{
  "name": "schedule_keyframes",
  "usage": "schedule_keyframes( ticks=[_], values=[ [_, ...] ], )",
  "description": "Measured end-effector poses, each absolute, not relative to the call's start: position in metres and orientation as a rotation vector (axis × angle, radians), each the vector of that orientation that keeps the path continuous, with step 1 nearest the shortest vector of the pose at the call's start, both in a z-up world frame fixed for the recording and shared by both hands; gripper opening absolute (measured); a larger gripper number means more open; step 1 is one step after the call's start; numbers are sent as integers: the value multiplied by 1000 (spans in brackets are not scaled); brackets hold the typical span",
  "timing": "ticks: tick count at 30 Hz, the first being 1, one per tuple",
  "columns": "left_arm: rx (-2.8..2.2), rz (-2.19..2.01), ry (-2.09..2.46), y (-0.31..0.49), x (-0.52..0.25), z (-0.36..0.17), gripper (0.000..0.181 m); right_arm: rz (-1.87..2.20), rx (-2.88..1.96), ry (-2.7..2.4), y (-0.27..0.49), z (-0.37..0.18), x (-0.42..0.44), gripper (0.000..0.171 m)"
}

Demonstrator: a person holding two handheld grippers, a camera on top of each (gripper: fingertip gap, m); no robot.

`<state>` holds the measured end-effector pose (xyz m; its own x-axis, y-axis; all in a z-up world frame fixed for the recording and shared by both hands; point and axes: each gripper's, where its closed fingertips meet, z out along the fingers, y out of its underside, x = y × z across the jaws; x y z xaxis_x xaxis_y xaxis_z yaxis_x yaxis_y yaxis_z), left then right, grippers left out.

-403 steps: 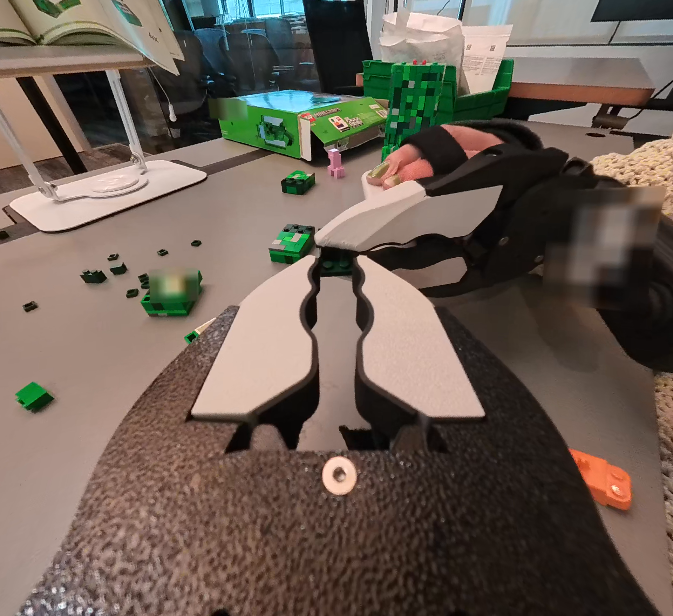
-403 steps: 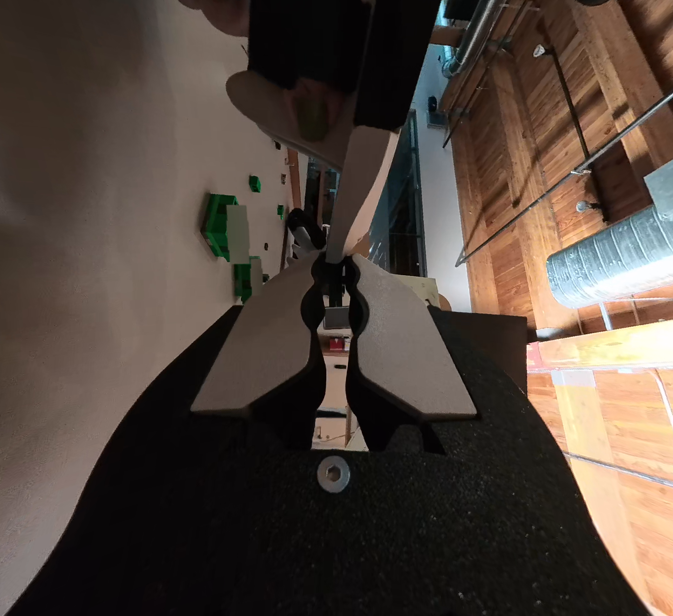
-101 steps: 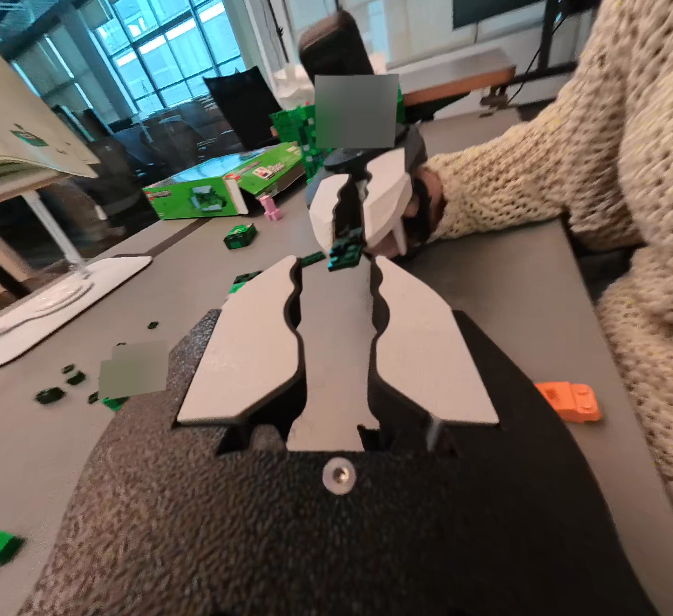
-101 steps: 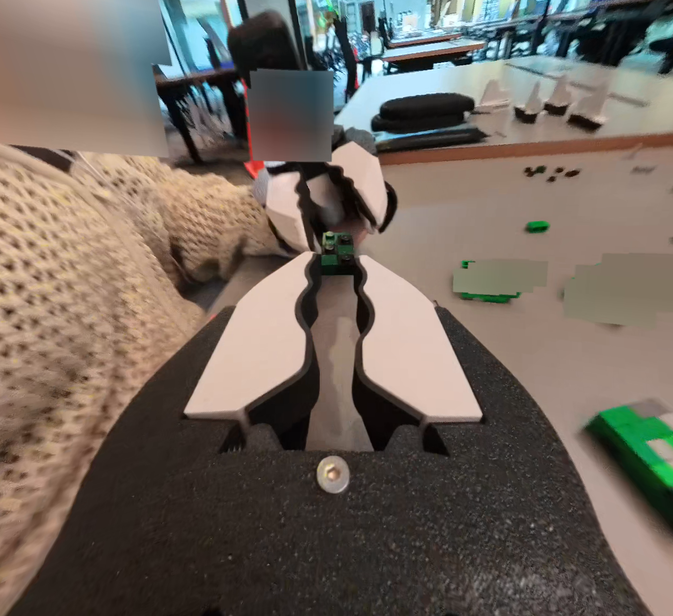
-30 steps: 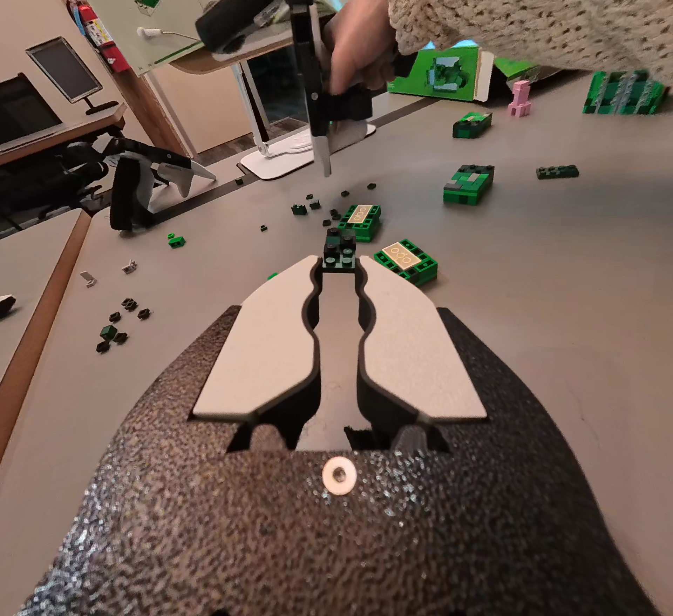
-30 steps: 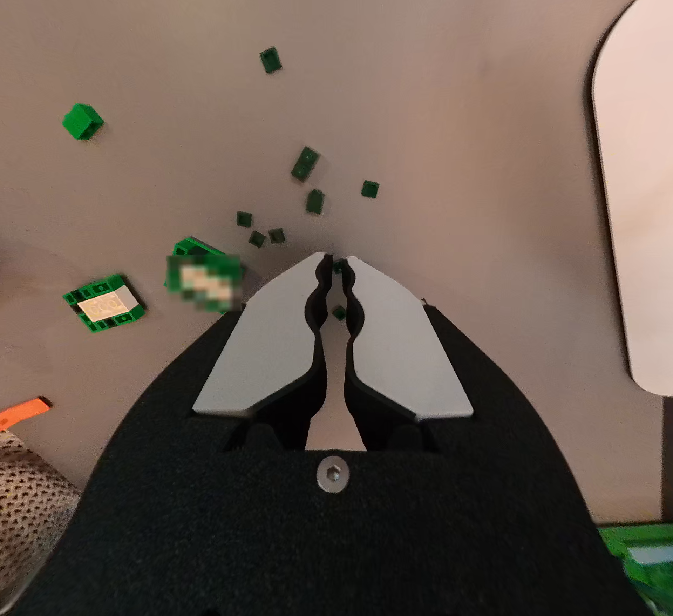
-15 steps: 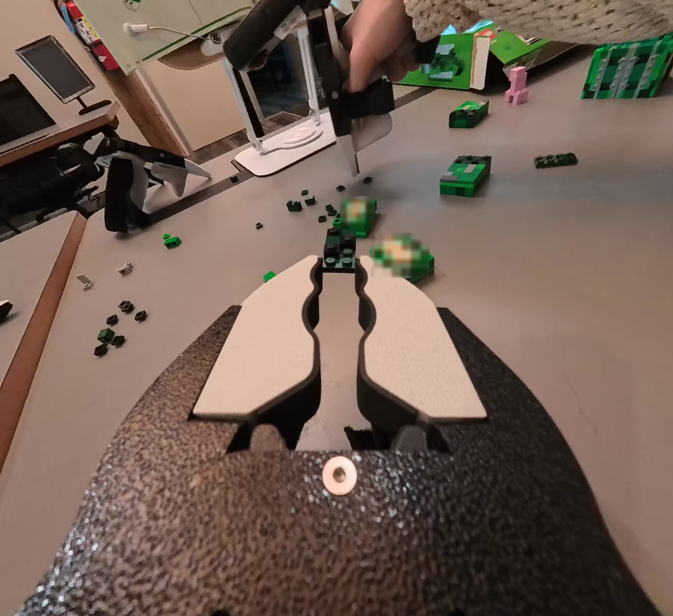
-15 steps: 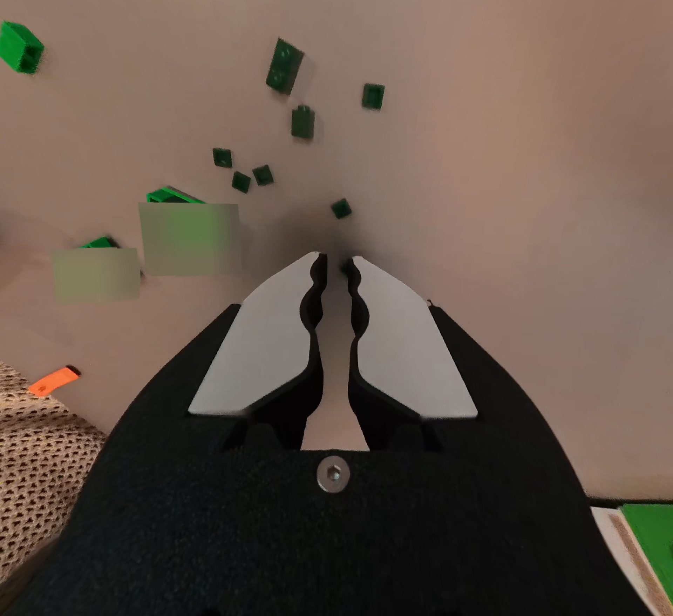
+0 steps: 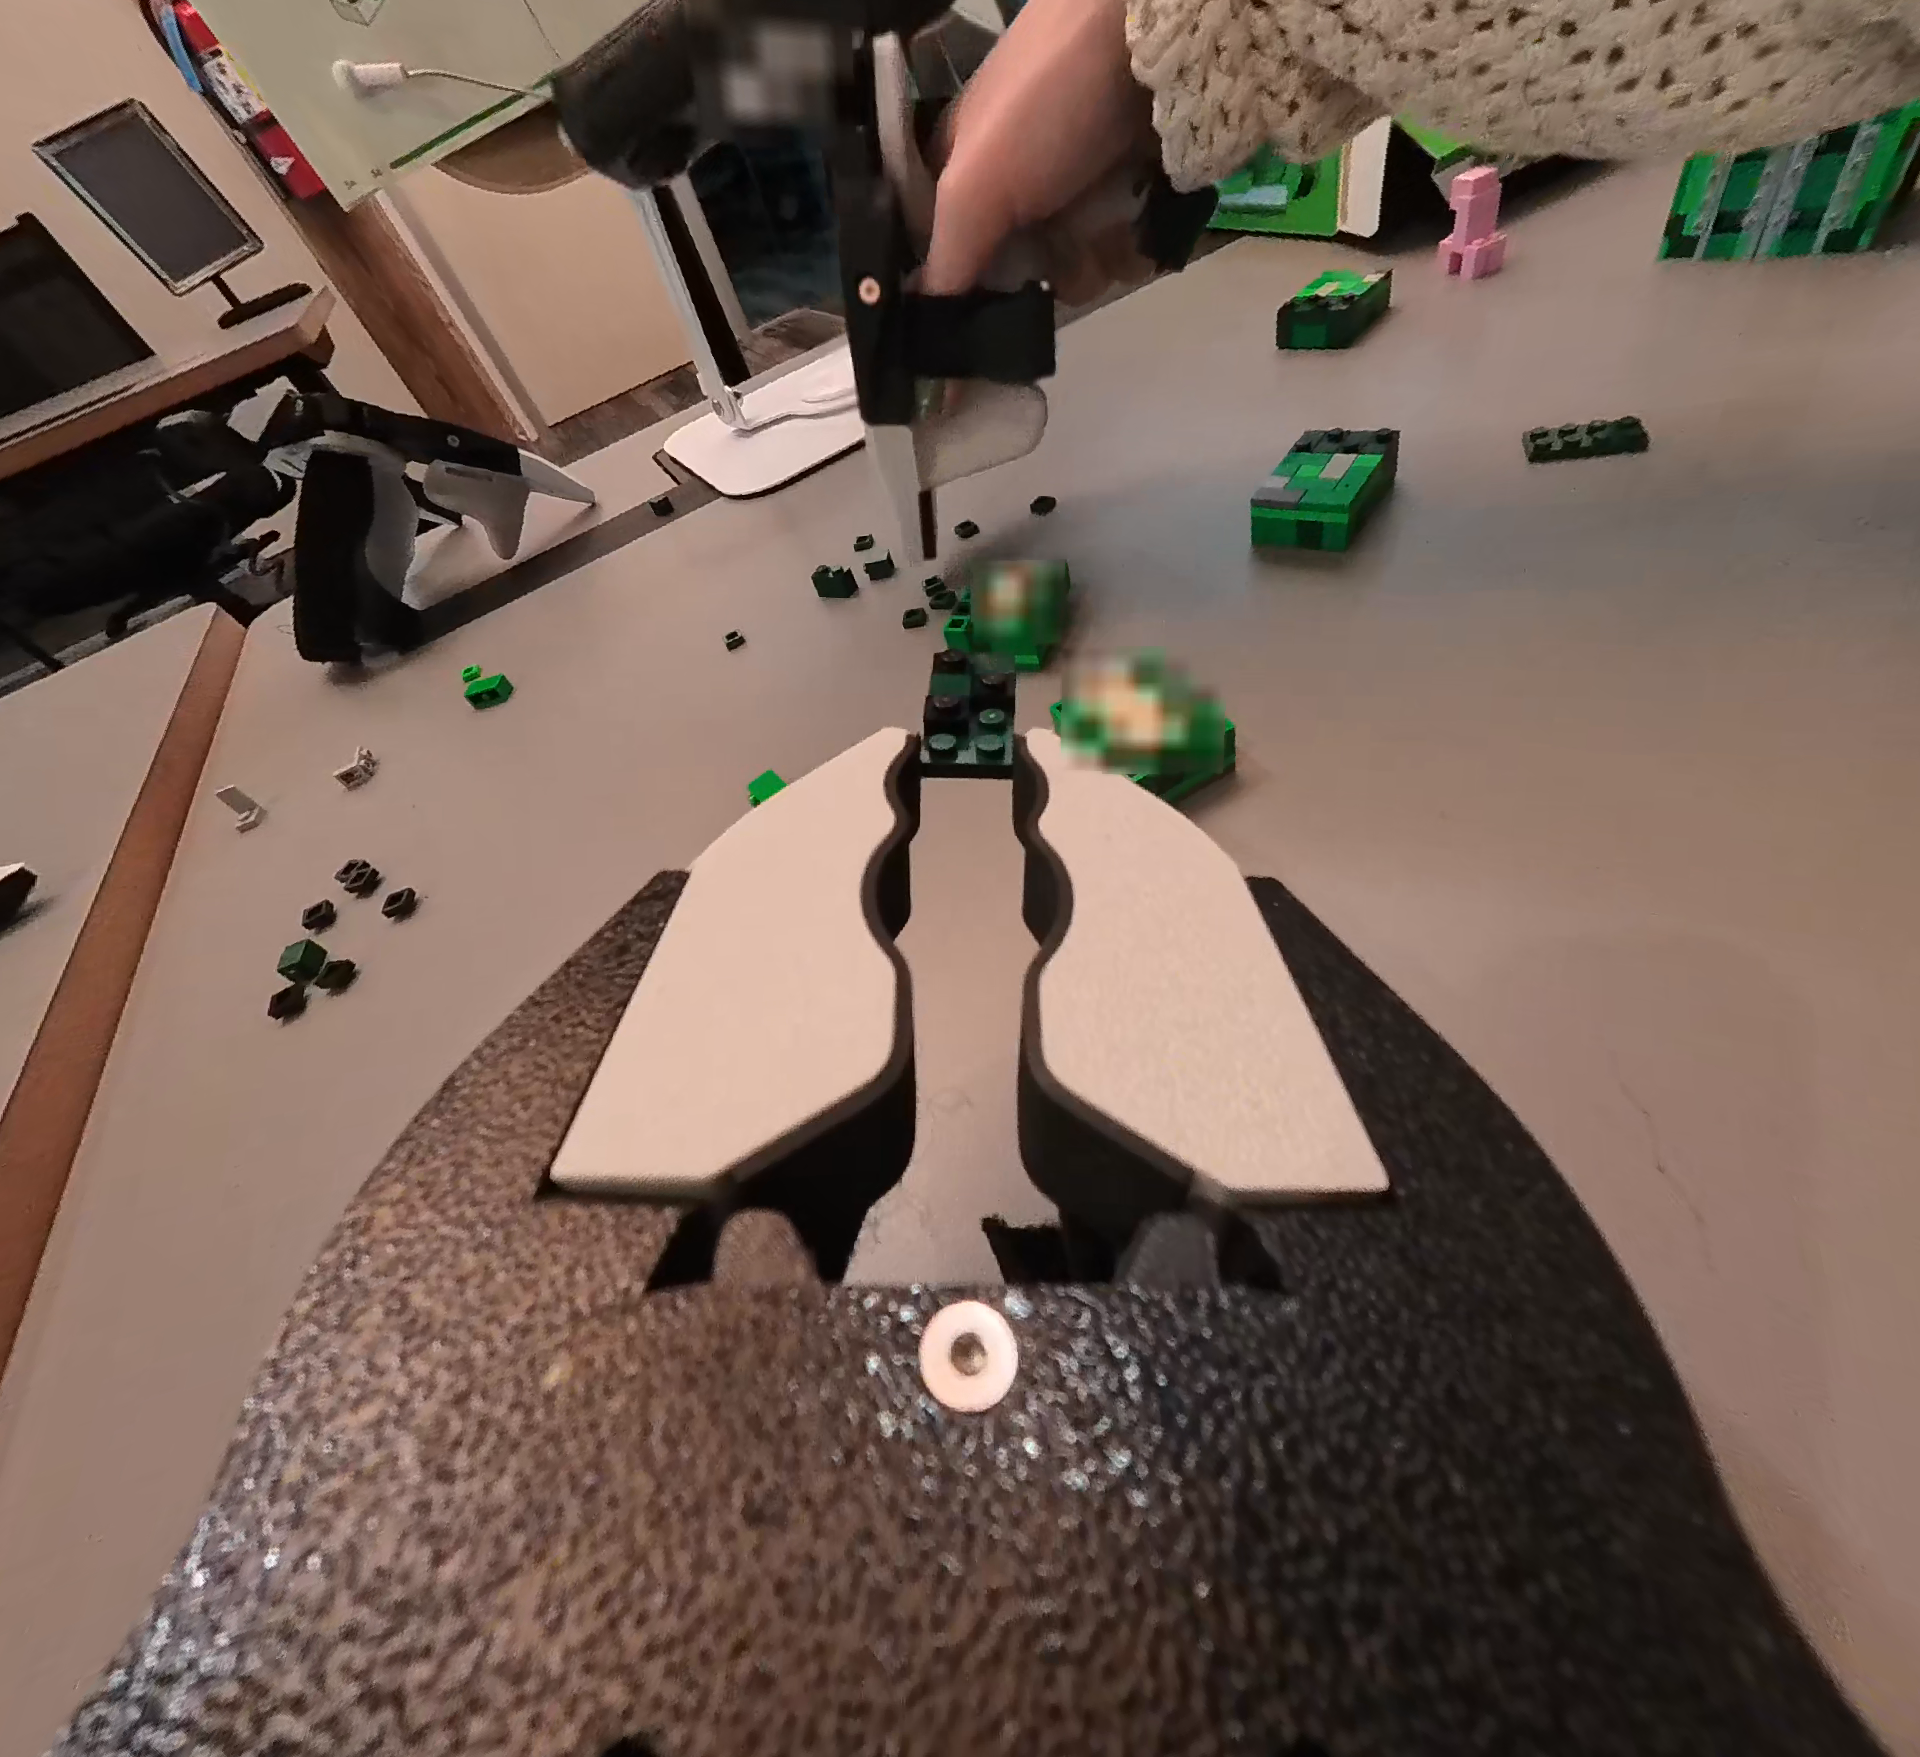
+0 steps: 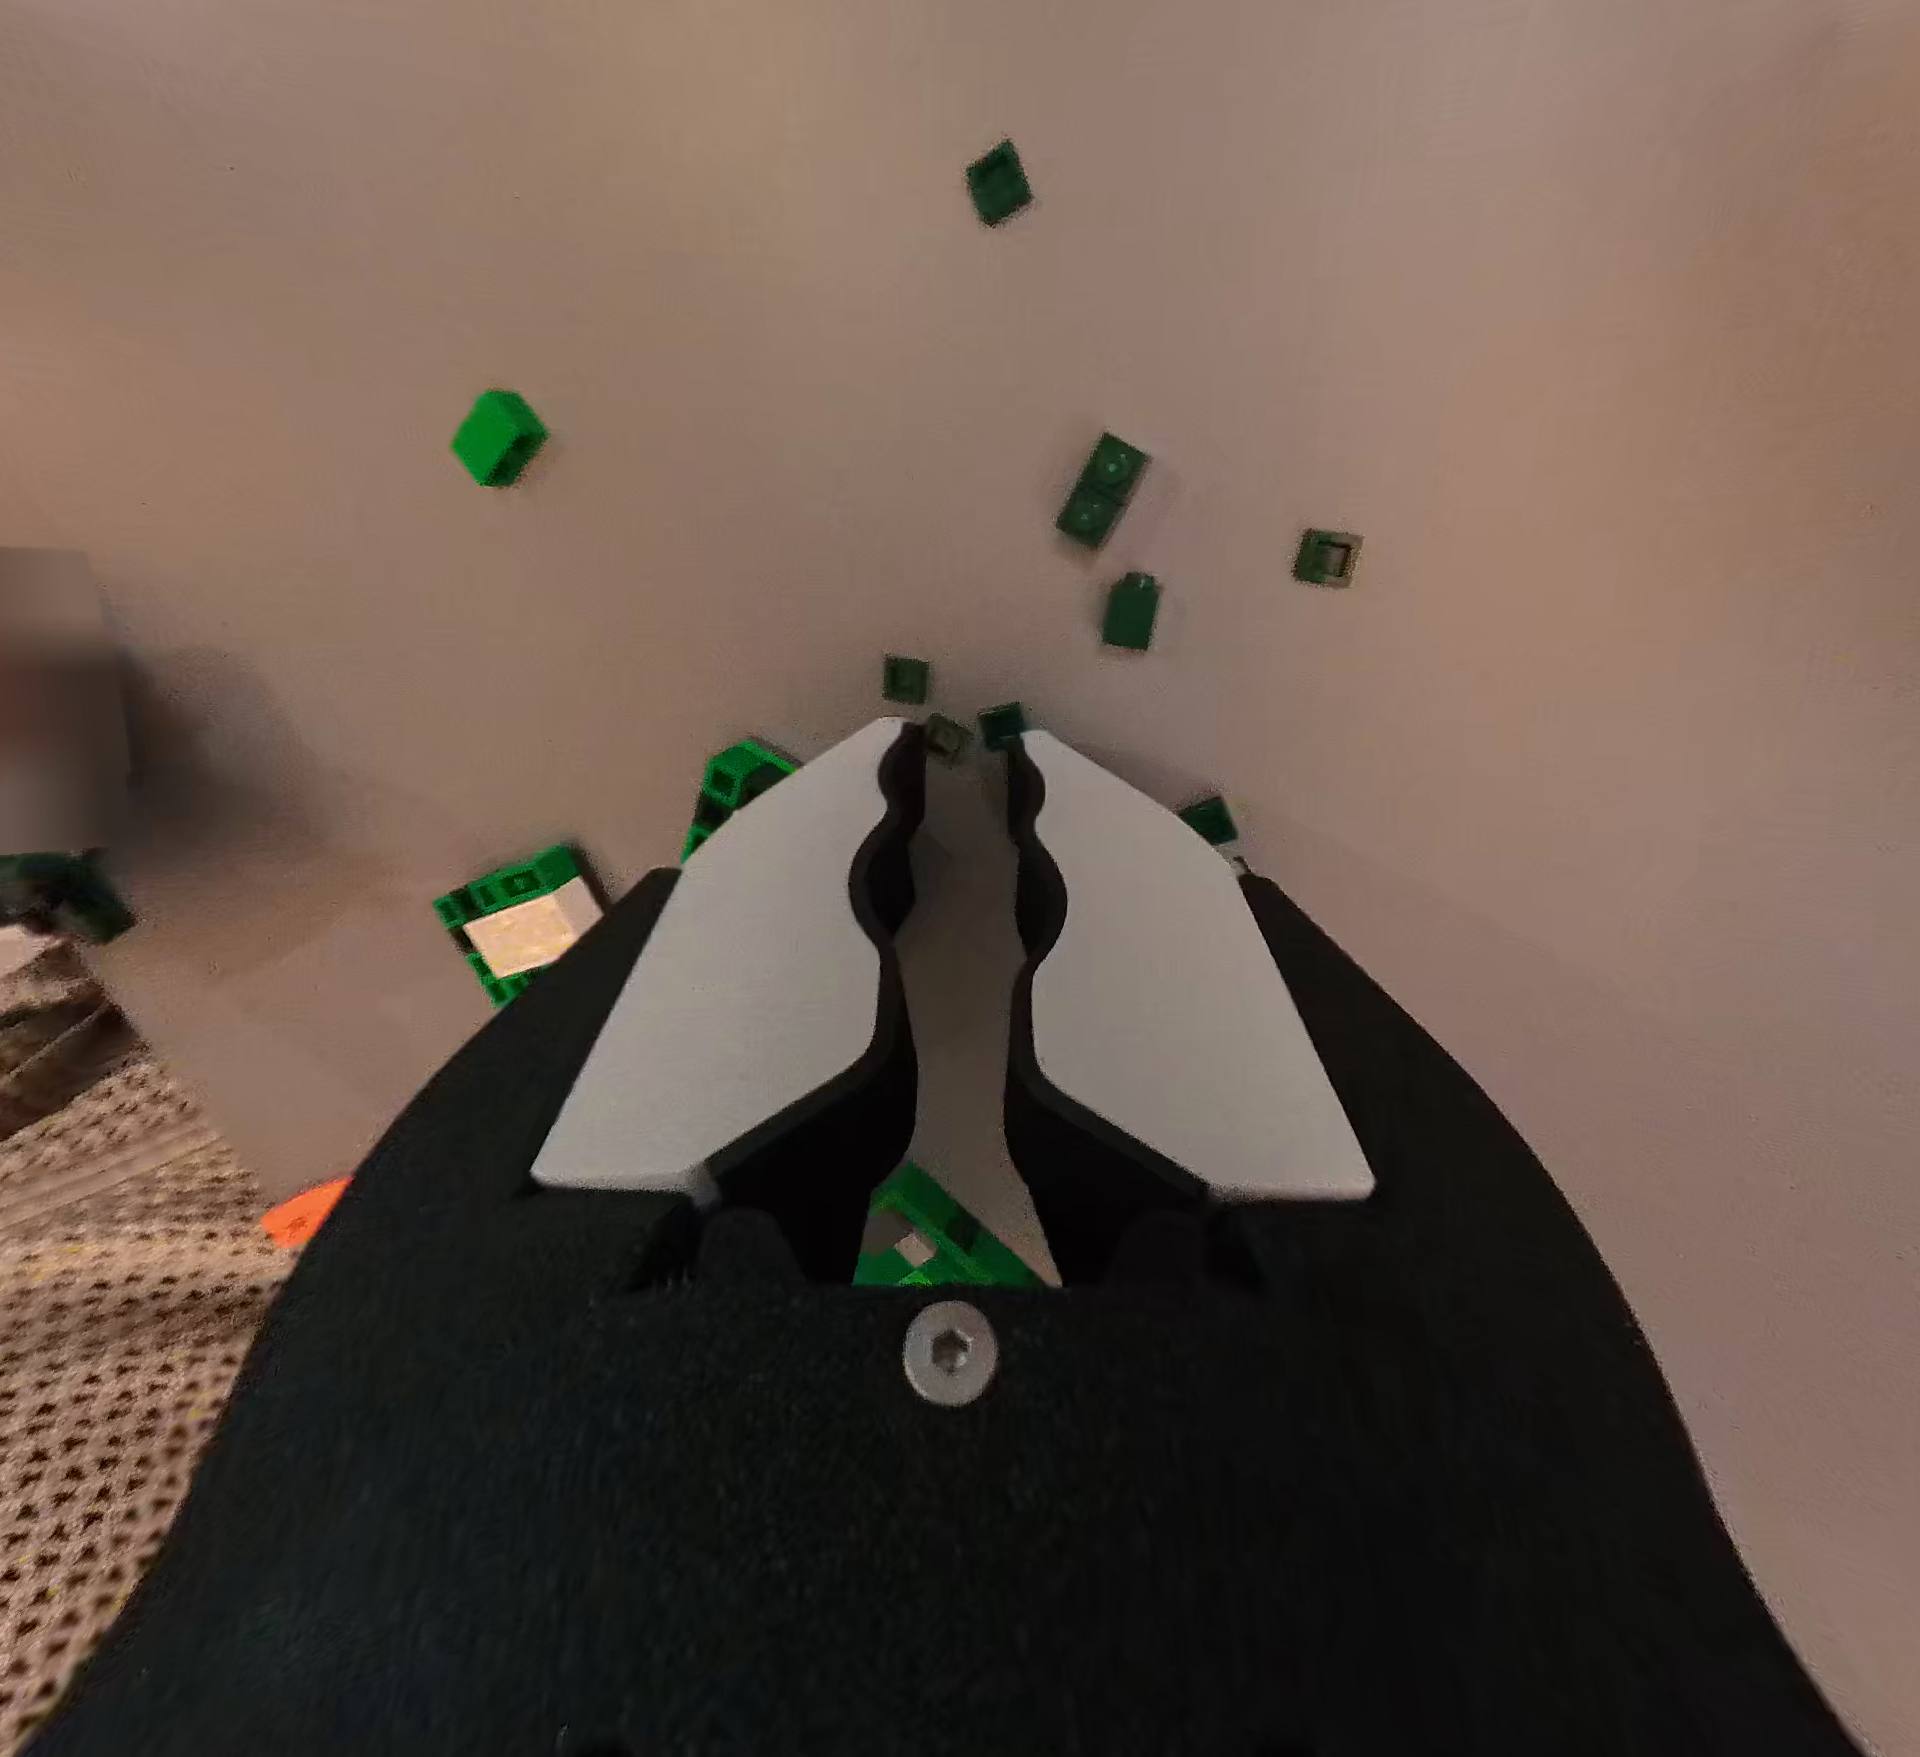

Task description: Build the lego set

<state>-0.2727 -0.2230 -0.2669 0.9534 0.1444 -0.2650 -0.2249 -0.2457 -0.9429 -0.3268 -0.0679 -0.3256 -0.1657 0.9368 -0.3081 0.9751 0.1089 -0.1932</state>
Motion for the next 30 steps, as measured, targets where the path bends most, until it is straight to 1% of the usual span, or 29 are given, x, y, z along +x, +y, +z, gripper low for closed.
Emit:
schedule_keyframes(
  ticks=[3, 8, 11, 12, 13, 15, 19, 25, 27, 30],
  values=[
    [-1795, 352, 69, -222, -272, -268, 16, -485, 1977, 2292, -66, -331, -328, 18],
    [-1810, 358, 78, -221, -271, -270, 16, -409, 1964, 2369, -64, -335, -329, 15],
    [-1810, 359, 78, -221, -271, -270, 16, -374, 1942, 2427, -63, -337, -330, 6],
    [-1810, 359, 78, -221, -271, -270, 16, -376, 1935, 2439, -63, -337, -330, 6],
    [-1810, 359, 77, -221, -271, -270, 16, -392, 1919, 2464, -64, -335, -330, 0],
    [-1808, 361, 75, -221, -272, -270, 16, -505, 1866, 2538, -69, -327, -333, 0],
    [-1805, 362, 73, -221, -272, -270, 16, -853, 1778, 2570, -86, -305, -328, 0],
    [-1829, 378, 97, -219, -270, -273, 16, -843, 1522, 2770, -80, -314, -314, 10],
    [-1834, 387, 108, -219, -269, -274, 16, -798, 1469, 2815, -74, -317, -315, 10],
    [-1838, 389, 110, -219, -269, -275, 16, -749, 1418, 2850, -69, -322, -320, 6]
  ],
)
